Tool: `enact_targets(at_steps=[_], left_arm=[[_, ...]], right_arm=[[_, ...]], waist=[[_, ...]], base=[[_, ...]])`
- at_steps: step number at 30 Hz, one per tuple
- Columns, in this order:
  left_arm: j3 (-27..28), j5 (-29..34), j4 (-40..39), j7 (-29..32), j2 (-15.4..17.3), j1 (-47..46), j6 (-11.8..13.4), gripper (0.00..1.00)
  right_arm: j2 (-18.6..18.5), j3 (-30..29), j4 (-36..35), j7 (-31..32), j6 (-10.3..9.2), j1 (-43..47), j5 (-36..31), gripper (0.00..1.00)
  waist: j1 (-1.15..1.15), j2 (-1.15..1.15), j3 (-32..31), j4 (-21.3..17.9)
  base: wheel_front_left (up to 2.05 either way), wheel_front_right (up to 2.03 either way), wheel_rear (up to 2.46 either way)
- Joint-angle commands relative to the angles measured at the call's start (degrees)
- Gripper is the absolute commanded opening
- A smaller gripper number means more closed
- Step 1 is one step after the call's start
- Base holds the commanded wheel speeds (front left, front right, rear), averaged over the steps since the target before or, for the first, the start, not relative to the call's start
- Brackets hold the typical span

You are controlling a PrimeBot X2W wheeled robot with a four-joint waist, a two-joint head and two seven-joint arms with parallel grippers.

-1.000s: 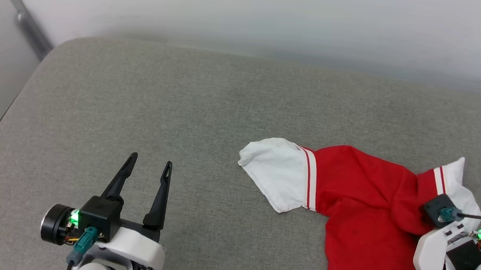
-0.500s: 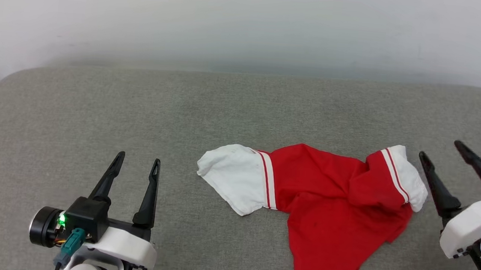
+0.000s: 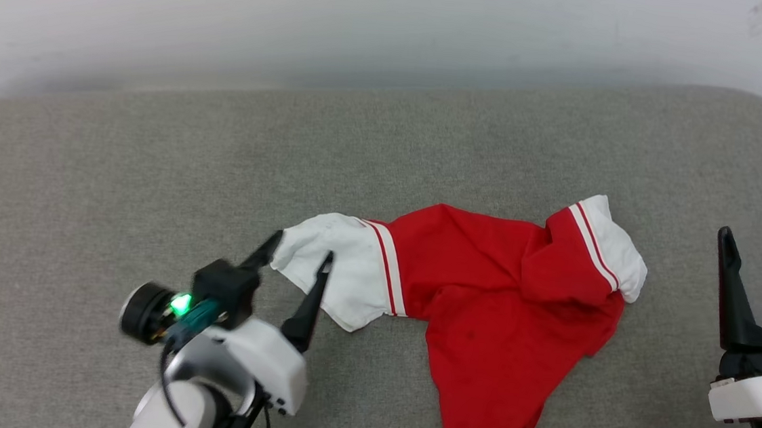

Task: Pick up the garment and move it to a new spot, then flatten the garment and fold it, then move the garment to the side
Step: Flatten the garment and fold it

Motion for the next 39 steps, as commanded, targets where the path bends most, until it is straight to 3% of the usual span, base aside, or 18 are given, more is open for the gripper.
enact_targets(at_steps=[1,6,11,25,26,27,28,32,39], left_arm=[[-1.7,-0.2,-0.2,4.5,0.4,-2.5,-1.0,1.00],[-7.3,-1.5,1.5,21.1,1.6,-9.2,-2.7,1.00],[-13.2,-2.4,4.4,32.9,4.3,-15.1,-3.5,1.00],[-23.0,-7.4,14.4,41.2,8.4,-21.2,-3.5,1.00],[-23.2,-7.4,15.3,41.3,8.8,-21.0,-3.5,0.84],[-23.4,-7.3,16.1,41.2,9.0,-20.9,-3.5,0.33],[-23.8,-7.0,16.8,41.1,9.2,-20.7,-3.4,0.00],[-24.6,-6.5,17.2,38.7,9.1,-19.2,-3.0,0.00],[-22.6,-5.8,13.2,32.2,11.0,-15.3,1.3,0.00]], right_arm=[[0.5,-0.4,-0.8,-0.8,-0.04,0.5,-0.5,1.00],[1.5,-1.0,-1.8,-2.9,-0.04,-0.3,-1.6,1.00],[2.6,-0.8,-0.8,-4.0,-0.04,-1.3,-1.9,1.00],[3.9,0.0,2.0,-5.9,-0.04,-3.2,-2.0,1.00],[4.0,0.1,2.2,-5.7,-0.04,-3.1,-1.7,1.00],[3.9,0.2,2.3,-5.6,-0.04,-3.2,-1.6,1.00],[3.9,0.1,2.5,-5.7,-0.04,-3.3,-1.5,1.00],[3.8,0.0,3.0,-5.8,-0.04,-3.3,-2.0,1.00],[3.5,0.2,4.4,-5.1,-0.04,-1.8,-2.3,1.00]], waist=[[0.00,0.00,1.6,-0.5],[0.00,0.00,4.1,-1.4],[0.00,0.00,6.3,-2.5],[0.00,0.00,10.8,-4.3],[0.00,0.00,10.9,-4.2],[0.00,0.00,11.0,-4.1],[0.00,0.00,11.1,-3.9],[0.00,0.00,10.2,-2.9],[0.00,0.00,5.8,-0.9]], base=[[0.00,0.00,0.00],[0.00,0.00,0.00],[0.00,0.00,0.00],[0.00,0.00,0.00],[0.00,0.00,0.00],[0.00,0.00,0.00],[0.00,0.00,0.00],[0.00,0.00,0.00],[0.00,0.00,0.00]])
